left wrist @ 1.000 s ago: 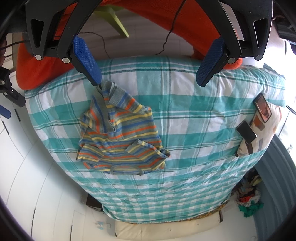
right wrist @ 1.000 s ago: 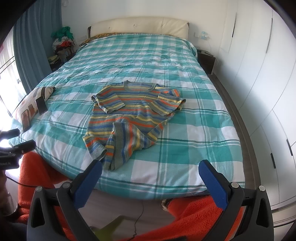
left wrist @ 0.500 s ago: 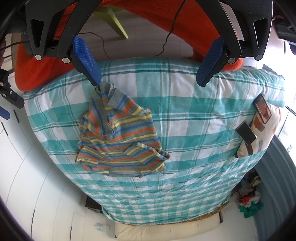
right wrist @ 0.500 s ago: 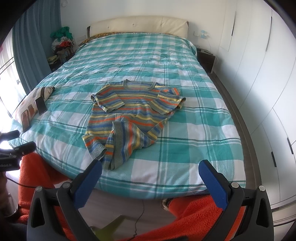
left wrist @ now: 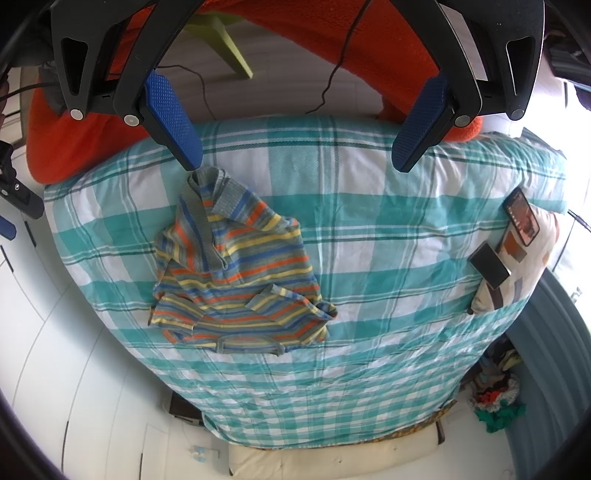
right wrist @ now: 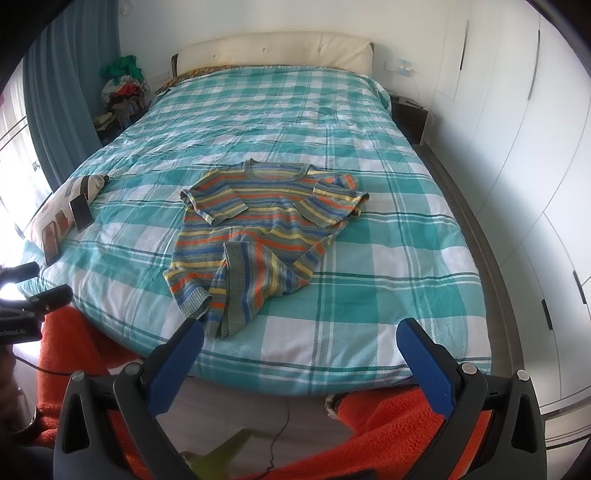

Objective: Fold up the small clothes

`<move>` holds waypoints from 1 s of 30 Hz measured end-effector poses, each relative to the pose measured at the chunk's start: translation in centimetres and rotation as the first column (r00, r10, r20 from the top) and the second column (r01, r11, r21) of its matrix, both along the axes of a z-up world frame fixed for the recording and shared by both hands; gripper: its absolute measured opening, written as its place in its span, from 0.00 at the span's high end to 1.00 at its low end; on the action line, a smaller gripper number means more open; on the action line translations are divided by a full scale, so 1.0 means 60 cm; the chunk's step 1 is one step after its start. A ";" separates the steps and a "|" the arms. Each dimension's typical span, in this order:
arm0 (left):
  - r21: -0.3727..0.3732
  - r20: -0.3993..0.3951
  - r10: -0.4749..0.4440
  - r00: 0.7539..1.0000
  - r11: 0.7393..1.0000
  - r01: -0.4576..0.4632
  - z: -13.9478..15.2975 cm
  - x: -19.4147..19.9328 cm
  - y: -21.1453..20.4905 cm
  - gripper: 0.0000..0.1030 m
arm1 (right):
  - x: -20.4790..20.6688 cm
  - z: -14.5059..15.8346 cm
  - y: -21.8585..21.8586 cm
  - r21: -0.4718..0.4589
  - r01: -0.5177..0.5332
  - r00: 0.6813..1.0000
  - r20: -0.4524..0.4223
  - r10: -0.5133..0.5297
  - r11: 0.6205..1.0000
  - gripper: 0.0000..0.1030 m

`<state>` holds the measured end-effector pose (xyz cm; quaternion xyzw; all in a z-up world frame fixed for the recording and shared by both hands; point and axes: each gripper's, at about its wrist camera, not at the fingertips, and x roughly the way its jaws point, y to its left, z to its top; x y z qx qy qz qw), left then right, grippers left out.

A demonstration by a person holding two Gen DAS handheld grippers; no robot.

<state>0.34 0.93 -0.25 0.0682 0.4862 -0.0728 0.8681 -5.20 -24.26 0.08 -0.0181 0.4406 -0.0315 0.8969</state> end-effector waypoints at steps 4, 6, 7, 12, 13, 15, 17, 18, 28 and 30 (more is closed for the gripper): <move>0.007 0.001 0.005 1.000 1.000 -0.005 -0.003 0.000 0.012 0.01 | -0.002 -0.002 0.002 0.001 0.000 1.000 0.001 0.000 1.000 0.00; 0.008 -0.001 0.004 1.000 1.000 -0.004 -0.003 0.001 0.013 0.01 | 0.001 0.001 -0.002 0.000 -0.001 1.000 0.001 0.001 1.000 0.00; 0.009 -0.002 0.003 1.000 1.000 -0.003 -0.004 0.000 0.014 0.01 | 0.001 0.001 -0.002 0.001 -0.001 1.000 0.000 0.001 1.000 0.00; 0.013 0.000 0.004 1.000 1.000 -0.004 -0.005 -0.001 0.019 0.01 | 0.000 0.001 -0.003 0.003 0.001 1.000 -0.001 -0.001 1.000 0.00; 0.013 0.000 0.004 1.000 1.000 -0.004 -0.005 -0.001 0.018 0.01 | -0.001 -0.002 0.000 0.004 0.000 1.000 -0.001 0.000 1.000 0.00; 0.016 -0.002 0.005 1.000 1.000 -0.005 -0.008 -0.001 0.024 0.01 | 0.001 0.001 -0.003 0.002 -0.001 1.000 -0.002 0.001 1.000 0.00; 0.016 -0.004 0.005 1.000 1.000 -0.005 -0.008 -0.001 0.023 0.01 | -0.003 -0.004 0.001 0.003 0.000 1.000 -0.002 0.000 1.000 0.00; 0.019 -0.004 0.006 1.000 1.000 -0.006 -0.009 -0.001 0.022 0.01 | 0.000 -0.001 -0.003 0.004 -0.001 1.000 -0.002 0.001 1.000 0.00; 0.037 -0.011 0.012 1.000 0.999 -0.012 -0.020 0.002 0.020 0.01 | -0.002 -0.005 -0.002 0.005 0.000 1.000 -0.004 0.000 1.000 0.00; 0.043 -0.009 0.017 1.000 0.999 -0.016 -0.024 0.004 0.018 0.01 | 0.000 -0.004 -0.005 0.006 0.001 1.000 -0.002 -0.001 1.000 0.00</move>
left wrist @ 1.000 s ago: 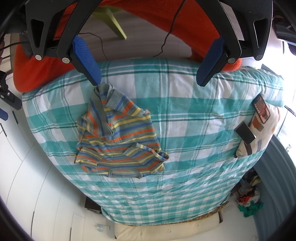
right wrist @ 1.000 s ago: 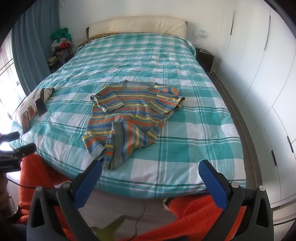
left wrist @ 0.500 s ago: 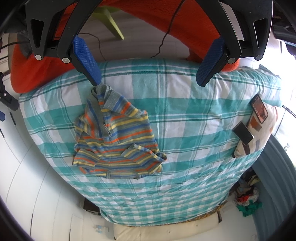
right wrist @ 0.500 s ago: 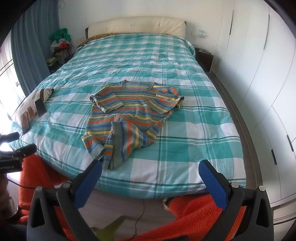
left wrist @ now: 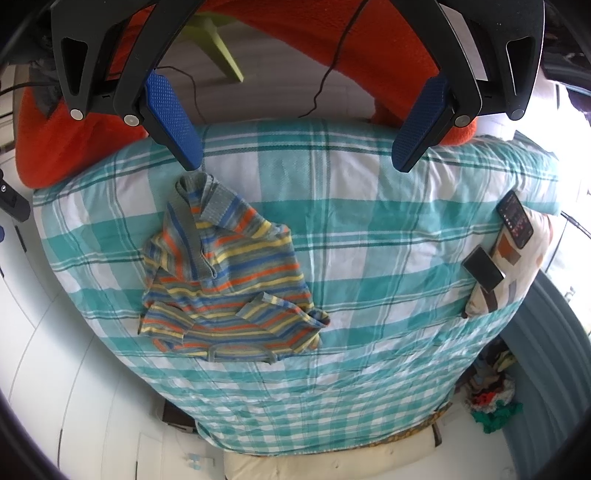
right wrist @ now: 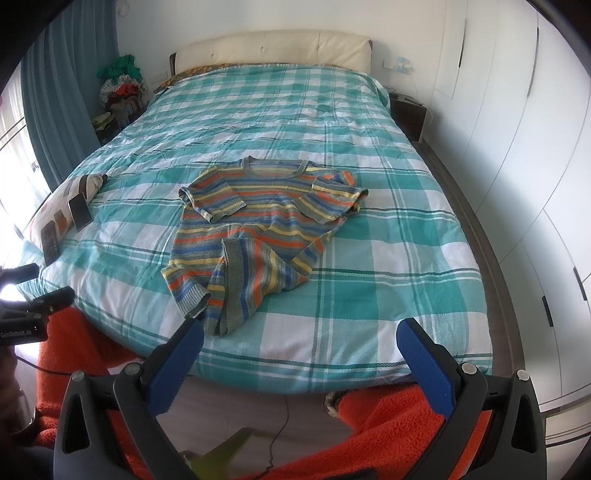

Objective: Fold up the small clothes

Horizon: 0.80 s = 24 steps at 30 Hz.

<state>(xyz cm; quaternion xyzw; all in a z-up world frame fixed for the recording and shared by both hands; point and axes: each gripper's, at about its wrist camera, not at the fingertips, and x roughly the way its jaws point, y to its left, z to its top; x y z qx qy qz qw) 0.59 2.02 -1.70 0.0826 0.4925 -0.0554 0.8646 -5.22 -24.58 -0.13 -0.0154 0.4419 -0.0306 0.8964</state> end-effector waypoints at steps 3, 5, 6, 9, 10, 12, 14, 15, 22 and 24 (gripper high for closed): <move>-0.010 -0.016 -0.006 1.000 1.000 0.006 -0.030 0.018 0.006 0.01 | 0.001 -0.014 0.000 0.007 -0.019 1.000 0.024 0.019 1.000 0.00; -0.031 -0.089 -0.027 0.996 0.999 0.024 -0.080 0.041 0.009 0.01 | 0.019 -0.048 -0.004 0.001 -0.030 1.000 0.004 0.030 1.000 0.00; -0.042 -0.128 -0.035 0.991 0.999 0.030 -0.112 0.053 0.008 0.01 | 0.029 -0.067 -0.006 0.000 -0.035 0.999 -0.013 0.035 0.999 0.00; -0.114 -0.202 -0.069 0.977 0.992 0.046 -0.173 0.072 0.003 0.02 | 0.072 -0.137 0.001 0.051 -0.087 0.994 -0.057 0.090 0.995 0.00; -0.149 -0.222 -0.082 0.972 0.988 0.049 -0.185 0.078 -0.004 0.02 | 0.097 -0.163 0.009 0.090 -0.108 0.990 -0.082 0.115 0.990 0.01; -0.239 -0.236 -0.139 0.962 0.968 0.082 -0.199 0.097 -0.030 0.01 | 0.149 -0.183 0.024 0.154 -0.144 0.981 -0.105 0.161 0.978 0.04; -0.254 -0.233 -0.180 0.956 0.960 0.119 -0.212 0.116 -0.062 0.01 | 0.225 -0.206 0.049 0.214 -0.171 0.971 -0.127 0.201 0.962 0.06; -0.243 -0.236 -0.179 0.955 0.962 0.120 -0.223 0.129 -0.076 0.01 | 0.256 -0.214 0.055 0.259 -0.169 0.966 -0.146 0.211 0.951 0.08; -0.302 -0.285 -0.120 0.951 0.953 0.030 -0.291 0.183 -0.084 0.96 | 0.417 -0.320 0.079 0.345 -0.061 0.931 -0.319 0.178 0.937 0.94; -0.347 -0.290 -0.120 0.949 0.938 0.013 -0.292 0.179 -0.067 0.97 | 0.398 -0.310 0.057 0.378 -0.043 0.942 -0.293 0.164 0.925 0.95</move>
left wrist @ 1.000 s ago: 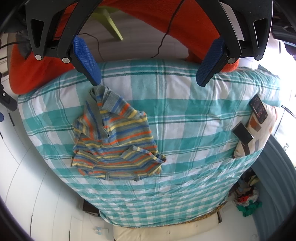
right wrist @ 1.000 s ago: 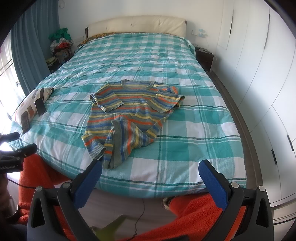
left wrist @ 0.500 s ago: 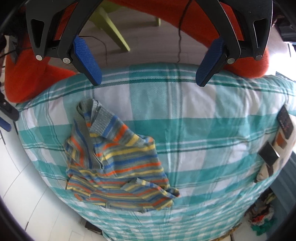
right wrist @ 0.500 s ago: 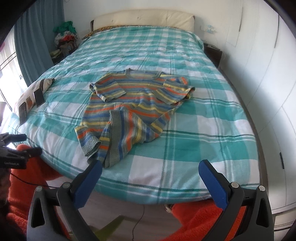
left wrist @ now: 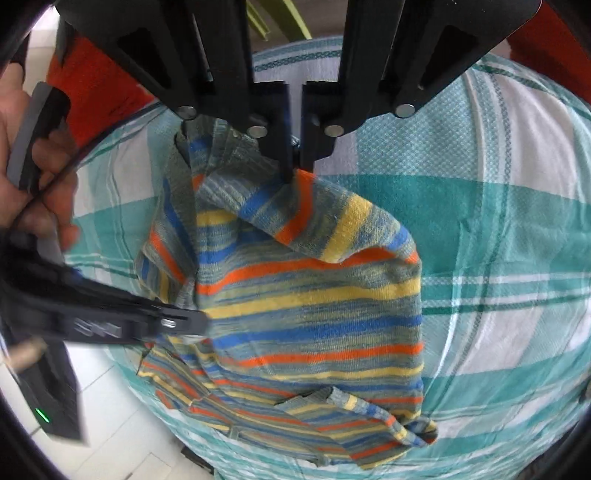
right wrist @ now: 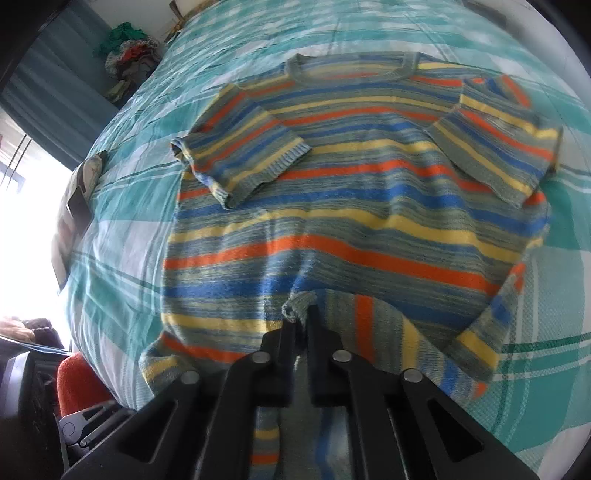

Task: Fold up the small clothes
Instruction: 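Grasp the striped sweater hem with the left gripper while the right gripper grasps it too, then pull the hem with both grippers to straighten the sweater, then open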

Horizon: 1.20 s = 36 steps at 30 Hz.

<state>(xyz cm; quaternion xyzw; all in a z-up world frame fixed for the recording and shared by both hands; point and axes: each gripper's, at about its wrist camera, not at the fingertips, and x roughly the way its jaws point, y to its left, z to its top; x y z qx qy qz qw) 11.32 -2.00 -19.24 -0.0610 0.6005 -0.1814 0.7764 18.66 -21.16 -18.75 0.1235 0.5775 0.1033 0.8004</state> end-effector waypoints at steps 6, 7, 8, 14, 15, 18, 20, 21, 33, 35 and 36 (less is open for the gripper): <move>-0.086 0.053 -0.006 0.999 0.996 0.010 0.063 -0.045 0.091 0.98 | -0.168 0.119 -0.116 0.058 0.013 0.996 0.083 -0.018 0.998 0.97; -0.070 0.060 -0.011 0.998 0.997 0.015 0.071 -0.050 0.104 0.98 | -0.194 0.129 -0.136 0.046 0.019 0.997 0.078 -0.022 0.999 0.97; -0.046 0.071 -0.017 0.997 0.999 0.021 0.079 -0.058 0.116 0.98 | -0.219 0.134 -0.154 0.024 0.031 0.997 0.069 -0.033 0.999 0.97; 0.024 0.032 -0.010 0.999 1.000 0.009 0.041 -0.061 0.128 0.64 | -0.283 0.057 -0.235 0.002 0.130 0.991 -0.020 -0.130 0.991 0.97; 0.019 0.019 0.009 1.000 1.000 -0.009 0.032 -0.062 0.132 0.39 | -0.284 0.041 -0.242 0.021 0.141 0.990 -0.024 -0.141 0.990 0.97; -0.010 0.022 0.051 0.998 0.999 -0.050 0.021 -0.062 0.133 0.26 | -0.291 0.016 -0.263 0.115 0.200 0.980 -0.046 -0.196 0.973 0.80; -0.050 -0.003 0.052 0.999 0.997 -0.052 0.012 -0.060 0.129 0.26 | -0.301 0.011 -0.282 0.201 0.233 0.972 -0.047 -0.228 0.951 0.58; -0.065 -0.016 0.047 0.999 0.997 -0.048 0.007 -0.060 0.126 0.27 | -0.302 0.007 -0.285 0.230 0.238 0.971 -0.051 -0.232 0.944 0.53; -0.098 -0.040 -0.001 0.999 0.995 -0.003 0.070 -0.054 0.157 0.98 | -0.311 0.004 -0.324 0.298 0.306 0.950 -0.156 -0.270 0.904 0.95; -0.085 -0.040 -0.012 0.999 0.996 0.008 0.090 -0.057 0.169 0.98 | -0.316 0.046 -0.327 0.240 0.283 0.958 -0.118 -0.262 0.929 0.95; -0.072 -0.048 -0.018 0.999 0.997 0.014 0.091 -0.058 0.169 0.98 | -0.313 0.054 -0.325 0.219 0.273 0.961 -0.114 -0.254 0.937 0.95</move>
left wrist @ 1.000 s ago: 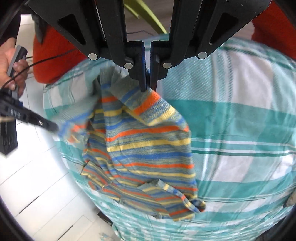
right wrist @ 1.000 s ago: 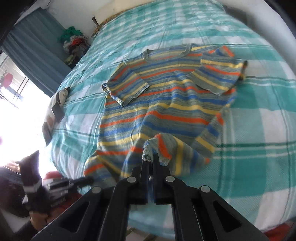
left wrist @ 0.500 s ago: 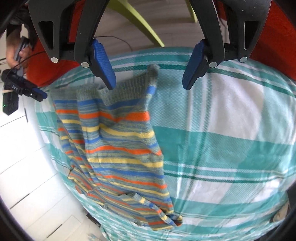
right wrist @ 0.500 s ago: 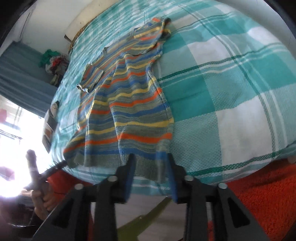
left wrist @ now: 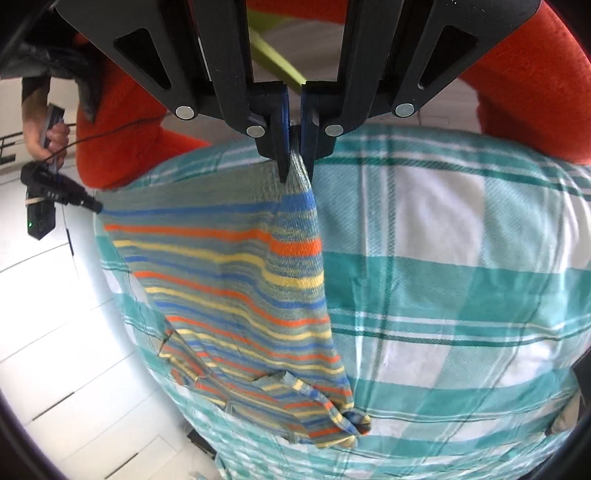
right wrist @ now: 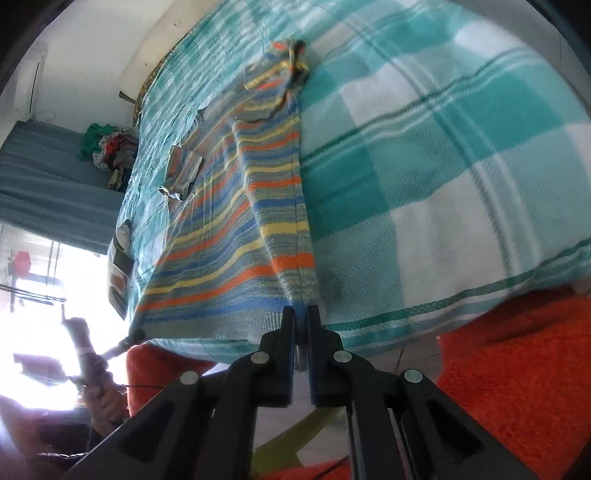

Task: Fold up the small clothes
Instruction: 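Pull the hem with both grippers to straighten the sweater, then open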

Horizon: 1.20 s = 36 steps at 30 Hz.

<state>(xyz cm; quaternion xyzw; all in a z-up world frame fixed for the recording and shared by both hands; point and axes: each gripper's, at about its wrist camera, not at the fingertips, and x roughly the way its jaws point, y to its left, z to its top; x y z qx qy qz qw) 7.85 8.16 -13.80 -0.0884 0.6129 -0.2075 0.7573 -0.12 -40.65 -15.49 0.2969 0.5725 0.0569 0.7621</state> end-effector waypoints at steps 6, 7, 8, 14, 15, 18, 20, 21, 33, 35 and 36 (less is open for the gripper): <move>0.179 -0.106 -0.037 0.994 0.982 0.055 -0.122 -0.015 -0.041 0.99 | 0.032 -0.098 0.036 -0.162 -0.081 0.984 -0.172 0.052 0.983 0.95; 0.178 -0.113 -0.019 0.993 0.983 0.039 -0.132 -0.016 -0.039 0.99 | 0.031 -0.112 0.031 -0.157 -0.070 0.982 -0.184 0.040 0.985 0.95; 0.166 -0.111 -0.004 0.994 0.986 0.023 -0.133 -0.017 -0.036 0.99 | 0.032 -0.120 0.026 -0.150 -0.055 0.982 -0.185 0.027 0.987 0.95; 0.198 -0.113 0.024 0.993 0.980 -0.001 -0.143 -0.017 -0.035 0.99 | 0.035 -0.119 0.023 -0.195 -0.054 0.984 -0.179 0.019 0.979 0.95; 0.210 -0.123 0.032 0.992 0.978 -0.006 -0.148 -0.015 -0.036 0.98 | 0.037 -0.123 0.025 -0.199 -0.052 0.982 -0.186 0.014 0.979 0.95; 0.235 -0.144 0.083 0.986 0.971 -0.048 -0.134 -0.020 -0.016 0.93 | 0.034 -0.107 0.028 -0.208 -0.054 0.983 -0.182 0.015 0.977 0.94; 0.257 -0.099 0.110 0.989 0.963 -0.082 -0.102 -0.031 0.016 0.87 | 0.023 -0.073 0.026 -0.235 -0.071 0.986 -0.164 0.033 0.969 0.83; 0.275 -0.054 0.128 0.990 0.955 -0.109 -0.079 -0.037 0.030 0.84 | 0.018 -0.057 0.026 -0.261 -0.076 0.988 -0.150 0.038 0.962 0.80; 0.223 0.145 -0.052 0.988 0.975 0.018 -0.057 0.037 -0.120 0.32 | 0.100 -0.046 0.107 -0.265 -0.238 0.967 0.029 0.255 0.934 0.79; 0.326 0.064 -0.097 0.993 0.943 0.071 -0.112 0.033 -0.134 0.32 | 0.093 -0.096 0.092 -0.294 -0.255 0.967 -0.086 0.240 0.921 0.81; 0.354 0.080 -0.111 0.991 0.932 0.076 -0.115 0.021 -0.132 0.32 | 0.084 -0.109 0.074 -0.268 -0.241 0.970 -0.110 0.219 0.933 0.89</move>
